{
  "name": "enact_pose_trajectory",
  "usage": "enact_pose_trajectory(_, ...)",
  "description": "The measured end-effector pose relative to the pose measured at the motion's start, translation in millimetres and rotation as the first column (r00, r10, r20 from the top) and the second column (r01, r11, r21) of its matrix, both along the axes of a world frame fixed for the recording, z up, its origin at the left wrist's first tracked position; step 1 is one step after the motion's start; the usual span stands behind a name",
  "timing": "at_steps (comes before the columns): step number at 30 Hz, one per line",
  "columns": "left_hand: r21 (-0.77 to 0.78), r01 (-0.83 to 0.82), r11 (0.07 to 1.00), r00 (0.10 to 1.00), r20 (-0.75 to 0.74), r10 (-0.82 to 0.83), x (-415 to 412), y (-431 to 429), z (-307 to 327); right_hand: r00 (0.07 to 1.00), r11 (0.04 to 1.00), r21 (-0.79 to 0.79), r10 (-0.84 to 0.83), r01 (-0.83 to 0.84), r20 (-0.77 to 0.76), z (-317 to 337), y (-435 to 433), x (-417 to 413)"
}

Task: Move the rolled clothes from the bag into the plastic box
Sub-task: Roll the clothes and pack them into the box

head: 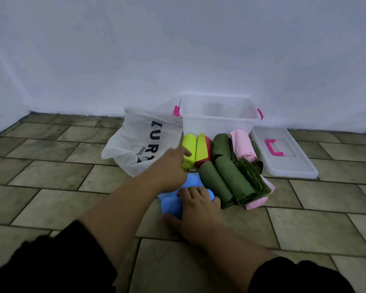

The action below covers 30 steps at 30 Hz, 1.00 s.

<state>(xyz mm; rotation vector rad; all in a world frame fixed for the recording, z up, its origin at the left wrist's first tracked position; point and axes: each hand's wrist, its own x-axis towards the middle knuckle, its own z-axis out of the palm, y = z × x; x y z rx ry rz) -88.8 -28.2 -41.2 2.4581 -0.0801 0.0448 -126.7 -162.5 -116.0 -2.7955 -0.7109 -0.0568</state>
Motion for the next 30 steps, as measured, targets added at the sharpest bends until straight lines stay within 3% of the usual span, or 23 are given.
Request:
enact_pose_trajectory(3, -0.064, 0.054, 0.997, 0.969, -0.239, -0.067, -34.9, -3.3, -16.7, 0.998, 0.999, 0.023, -0.022, 0.023, -0.056, 1.0, -1.9, -2.0)
enact_pose_trajectory(6, -0.071, 0.039, 0.997, 0.964, -0.258, -0.056, -46.7, -5.5, -23.5, 0.994, 0.993, 0.112, -0.025, 0.038, -0.11, 3.5, -2.1, -5.5)
enact_pose_trajectory(9, 0.052, 0.101, 0.994, 0.957, -0.279, -0.083, -42.9, -2.1, -26.7, 0.981, 0.973, 0.228, 0.006, 0.04, -0.196, 11.6, -6.3, -4.4)
enact_pose_trajectory(17, 0.119, 0.154, 0.981, 0.921, -0.378, -0.099, -33.0, 10.0, -31.0, 0.975, 0.98, 0.147, 0.158, -0.136, -0.156, 23.0, -40.5, 7.0)
enact_pose_trajectory(19, 0.161, 0.151, 0.975, 0.932, -0.352, -0.086, -33.3, 9.8, -30.9, 0.972, 0.98, 0.135, 0.166, -0.144, -0.166, 22.5, -42.9, 8.6)
enact_pose_trajectory(24, 0.321, 0.135, 0.937, 0.991, -0.062, -0.122, -48.9, 6.4, -43.9, 0.973, 0.989, 0.085, 0.139, -0.125, -0.187, 21.8, -37.6, 17.5)
enact_pose_trajectory(28, 0.36, 0.098, 0.928, 0.995, -0.028, -0.094, -50.2, 7.1, -53.7, 0.989, 0.991, 0.049, 0.131, -0.127, -0.064, 17.9, -32.6, 16.6)
enact_pose_trajectory(30, 0.351, 0.103, 0.931, 0.993, -0.092, -0.076, -42.2, 8.4, -50.4, 0.985, 0.985, -0.013, 0.171, -0.171, 0.009, 18.2, -30.3, 15.7)
